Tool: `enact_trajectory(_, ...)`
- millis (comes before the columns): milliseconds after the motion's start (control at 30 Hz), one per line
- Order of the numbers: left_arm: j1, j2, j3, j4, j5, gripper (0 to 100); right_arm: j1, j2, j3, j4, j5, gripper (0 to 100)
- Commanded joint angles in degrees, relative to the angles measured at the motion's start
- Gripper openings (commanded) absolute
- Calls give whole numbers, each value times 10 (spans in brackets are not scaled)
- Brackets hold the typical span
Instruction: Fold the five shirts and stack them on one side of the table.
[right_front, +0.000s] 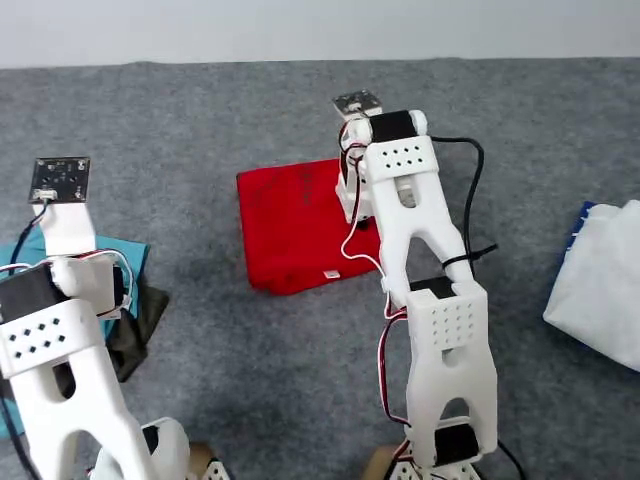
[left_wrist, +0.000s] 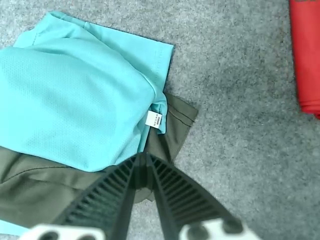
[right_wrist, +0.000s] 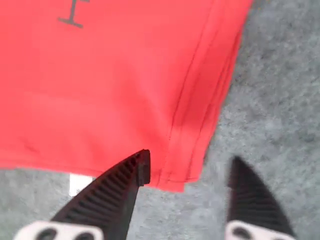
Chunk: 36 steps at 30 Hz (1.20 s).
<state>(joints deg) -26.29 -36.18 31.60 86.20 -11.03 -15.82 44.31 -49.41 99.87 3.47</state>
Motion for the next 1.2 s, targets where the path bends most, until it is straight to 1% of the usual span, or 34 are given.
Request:
enact_trajectory(0,3,-14,-3,-8,0,6,-13,0,-31,-26,-17,314)
enact_trajectory(333,3,-14,-1,-8,8,6,-35,86,-32,-115,-18,314)
enact_trajectory(467,3,-14,-1,-8,19,6,-40,110,-32,-104,-14,305)
enact_trajectory(533,3,-14,-1,-8,19,6,-41,117,-32,-84,-14,248)
enact_trajectory(633,3,-14,-1,-8,19,6,-41,116,-32,-65,-11,106)
enact_trajectory(700,3,-14,-1,-8,19,6,-41,109,-32,-55,29,19)
enact_trajectory(733,3,-14,-1,-8,19,6,-42,106,-32,-45,48,3)
enact_trajectory(767,3,-14,-1,-8,19,6,-42,102,-32,-32,60,17)
enact_trajectory(933,3,-14,-3,-8,20,6,-36,74,-32,27,68,10)
enact_trajectory(1000,3,-14,-5,-7,20,6,-29,51,-22,31,68,10)
enact_trajectory(1100,3,-14,-7,1,20,6,-22,0,14,31,74,9)
enact_trajectory(1167,1,-14,-7,5,19,6,-22,-38,68,32,97,9)
